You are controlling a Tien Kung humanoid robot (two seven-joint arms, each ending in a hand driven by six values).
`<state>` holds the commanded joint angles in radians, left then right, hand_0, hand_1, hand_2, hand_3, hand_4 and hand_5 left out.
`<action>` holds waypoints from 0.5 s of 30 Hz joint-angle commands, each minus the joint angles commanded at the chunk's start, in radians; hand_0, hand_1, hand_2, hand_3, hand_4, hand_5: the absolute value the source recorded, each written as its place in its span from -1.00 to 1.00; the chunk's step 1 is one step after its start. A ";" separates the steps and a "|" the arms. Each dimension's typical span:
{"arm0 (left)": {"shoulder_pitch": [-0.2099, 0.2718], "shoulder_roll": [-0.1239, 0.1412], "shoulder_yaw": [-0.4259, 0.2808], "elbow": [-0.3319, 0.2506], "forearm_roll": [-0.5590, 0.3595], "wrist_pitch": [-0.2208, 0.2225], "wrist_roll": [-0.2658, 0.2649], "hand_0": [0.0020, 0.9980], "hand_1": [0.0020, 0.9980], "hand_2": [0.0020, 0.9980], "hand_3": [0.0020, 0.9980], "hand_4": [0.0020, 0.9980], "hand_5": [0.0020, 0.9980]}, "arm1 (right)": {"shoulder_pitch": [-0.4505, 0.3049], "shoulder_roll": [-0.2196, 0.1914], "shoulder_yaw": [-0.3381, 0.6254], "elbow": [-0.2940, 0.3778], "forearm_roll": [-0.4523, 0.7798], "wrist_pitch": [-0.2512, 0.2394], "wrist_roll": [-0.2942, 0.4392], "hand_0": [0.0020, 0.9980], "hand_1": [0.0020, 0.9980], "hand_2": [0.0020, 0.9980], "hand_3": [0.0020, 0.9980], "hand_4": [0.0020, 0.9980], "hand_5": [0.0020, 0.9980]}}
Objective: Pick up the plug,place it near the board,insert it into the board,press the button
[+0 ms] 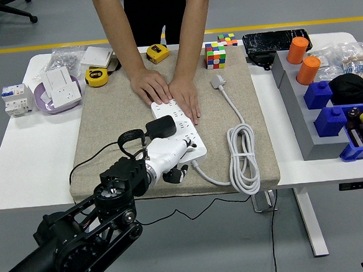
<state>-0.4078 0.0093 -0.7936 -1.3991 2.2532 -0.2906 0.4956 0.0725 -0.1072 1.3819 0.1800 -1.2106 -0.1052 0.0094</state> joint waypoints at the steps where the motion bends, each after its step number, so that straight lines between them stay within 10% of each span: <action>1: 0.000 0.000 0.001 0.002 -0.001 -0.006 0.003 -0.73 -0.88 -0.66 0.76 0.02 -0.92 | 0.000 0.000 0.001 0.000 -0.001 0.000 0.000 0.52 0.53 0.50 0.60 1.00 0.88; 15: 0.003 0.000 0.001 0.023 0.016 -0.015 0.013 -0.73 -0.88 -0.67 0.68 0.02 -0.92 | 0.000 -0.001 0.003 0.000 0.000 0.000 0.002 0.52 0.53 0.50 0.60 1.00 0.88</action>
<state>-0.4048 0.0094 -0.7921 -1.3765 2.2689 -0.3053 0.5082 0.0724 -0.1082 1.3850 0.1800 -1.2110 -0.1049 0.0109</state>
